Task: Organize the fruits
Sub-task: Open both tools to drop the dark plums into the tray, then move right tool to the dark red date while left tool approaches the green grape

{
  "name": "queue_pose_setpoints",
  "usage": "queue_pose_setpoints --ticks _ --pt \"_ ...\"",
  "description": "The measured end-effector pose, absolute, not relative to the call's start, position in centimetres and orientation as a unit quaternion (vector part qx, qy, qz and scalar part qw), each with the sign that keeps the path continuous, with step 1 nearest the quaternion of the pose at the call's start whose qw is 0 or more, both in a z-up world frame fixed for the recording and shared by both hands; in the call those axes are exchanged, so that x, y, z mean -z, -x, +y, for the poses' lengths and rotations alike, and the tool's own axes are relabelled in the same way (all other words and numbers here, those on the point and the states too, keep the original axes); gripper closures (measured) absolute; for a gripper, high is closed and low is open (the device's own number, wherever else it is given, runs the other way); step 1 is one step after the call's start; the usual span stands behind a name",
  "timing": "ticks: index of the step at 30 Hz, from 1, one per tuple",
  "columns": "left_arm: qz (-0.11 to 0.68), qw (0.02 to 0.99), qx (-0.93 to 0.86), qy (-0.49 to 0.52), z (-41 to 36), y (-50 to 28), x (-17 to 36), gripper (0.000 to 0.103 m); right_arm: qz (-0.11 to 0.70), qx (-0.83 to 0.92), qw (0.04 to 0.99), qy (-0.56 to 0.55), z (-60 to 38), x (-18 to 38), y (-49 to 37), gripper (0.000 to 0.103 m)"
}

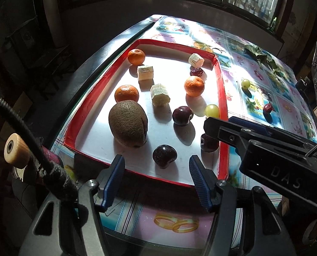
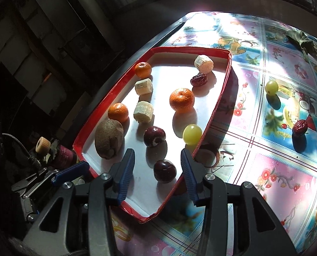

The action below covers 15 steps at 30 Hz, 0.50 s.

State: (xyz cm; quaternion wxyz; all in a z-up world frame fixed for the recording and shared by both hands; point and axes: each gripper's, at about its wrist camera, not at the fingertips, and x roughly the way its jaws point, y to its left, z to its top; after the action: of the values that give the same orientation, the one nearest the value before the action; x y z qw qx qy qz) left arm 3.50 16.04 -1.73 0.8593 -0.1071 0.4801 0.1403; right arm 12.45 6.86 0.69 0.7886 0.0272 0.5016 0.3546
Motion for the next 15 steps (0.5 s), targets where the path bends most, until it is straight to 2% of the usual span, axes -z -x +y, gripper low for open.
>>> queue_pose_setpoints --ticks 15 --pt "0.464 0.868 -0.148 0.095 14.4 -3.2 0.6 0.040 0.486 -0.313 0.814 -0.061 0.2 -1.7 -12.7 0.056"
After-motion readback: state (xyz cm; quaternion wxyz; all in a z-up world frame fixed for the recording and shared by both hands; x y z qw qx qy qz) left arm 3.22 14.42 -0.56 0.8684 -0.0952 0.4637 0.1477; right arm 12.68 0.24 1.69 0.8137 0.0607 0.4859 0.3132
